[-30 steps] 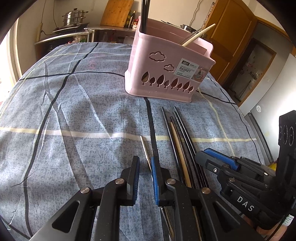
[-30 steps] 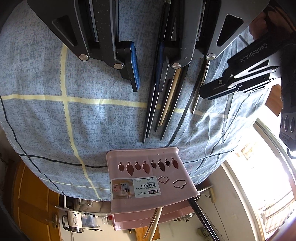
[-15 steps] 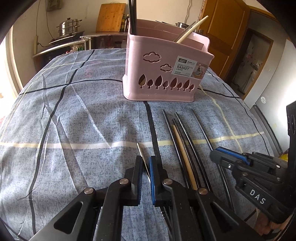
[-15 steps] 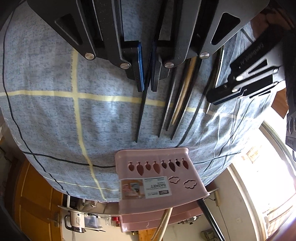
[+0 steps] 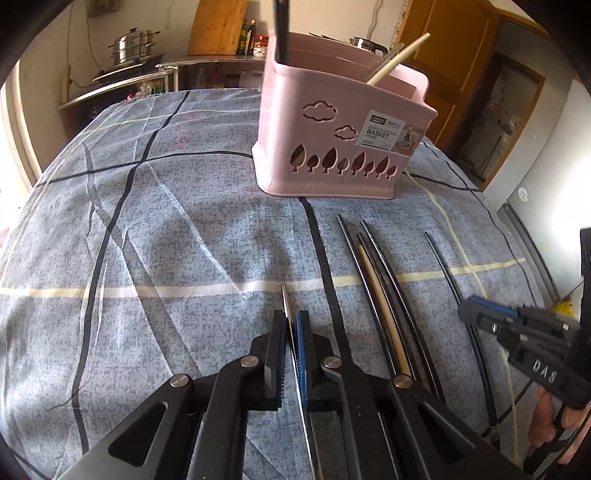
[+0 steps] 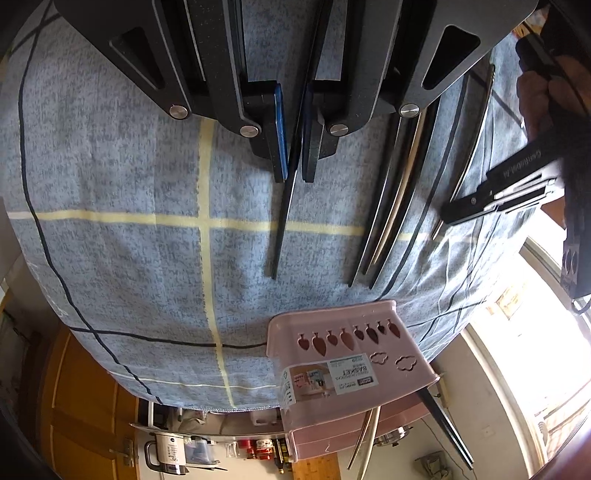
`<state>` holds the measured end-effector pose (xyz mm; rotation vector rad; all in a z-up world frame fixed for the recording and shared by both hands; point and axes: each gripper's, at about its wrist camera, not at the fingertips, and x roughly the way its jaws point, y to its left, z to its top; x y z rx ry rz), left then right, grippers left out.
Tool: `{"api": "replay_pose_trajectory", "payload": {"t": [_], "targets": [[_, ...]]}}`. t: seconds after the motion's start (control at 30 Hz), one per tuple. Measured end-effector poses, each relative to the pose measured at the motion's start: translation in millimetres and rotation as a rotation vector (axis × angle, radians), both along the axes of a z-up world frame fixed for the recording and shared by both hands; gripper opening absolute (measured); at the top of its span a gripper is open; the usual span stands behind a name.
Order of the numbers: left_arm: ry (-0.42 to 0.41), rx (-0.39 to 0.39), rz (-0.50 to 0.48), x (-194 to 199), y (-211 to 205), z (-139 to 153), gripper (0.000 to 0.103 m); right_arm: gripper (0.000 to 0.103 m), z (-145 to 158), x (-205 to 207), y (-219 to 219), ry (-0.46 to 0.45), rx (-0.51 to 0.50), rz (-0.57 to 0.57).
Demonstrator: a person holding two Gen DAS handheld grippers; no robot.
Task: Organize utensils
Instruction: 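Grasp a thin metal chopstick with the left tool while the right tool grasps a black chopstick, then lift both held chopsticks upright and carry them over the pink basket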
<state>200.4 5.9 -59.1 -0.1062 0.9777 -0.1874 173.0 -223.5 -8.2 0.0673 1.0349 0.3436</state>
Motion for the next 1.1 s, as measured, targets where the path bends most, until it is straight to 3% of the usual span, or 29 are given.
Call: {"api": "replay_pose_trajectory", "payload": {"t": [0.47,0.73,0.9,1.1], "targets": [[-0.009,0.06,-0.026,10,-11,0,0.005,0.007,-4,50,11,0.028,-0.003,0.003],[0.006,0.046,-0.03,11,-9,1,0.005,0.005,0,62,9,0.041,0.027,0.017],[0.004,0.001,-0.008,12,0,10,0.004,0.005,21,52,6,-0.008,0.067,0.022],[-0.081,-0.023,-0.02,5,3,49,0.004,0.005,57,46,0,-0.09,0.104,0.021]]}}
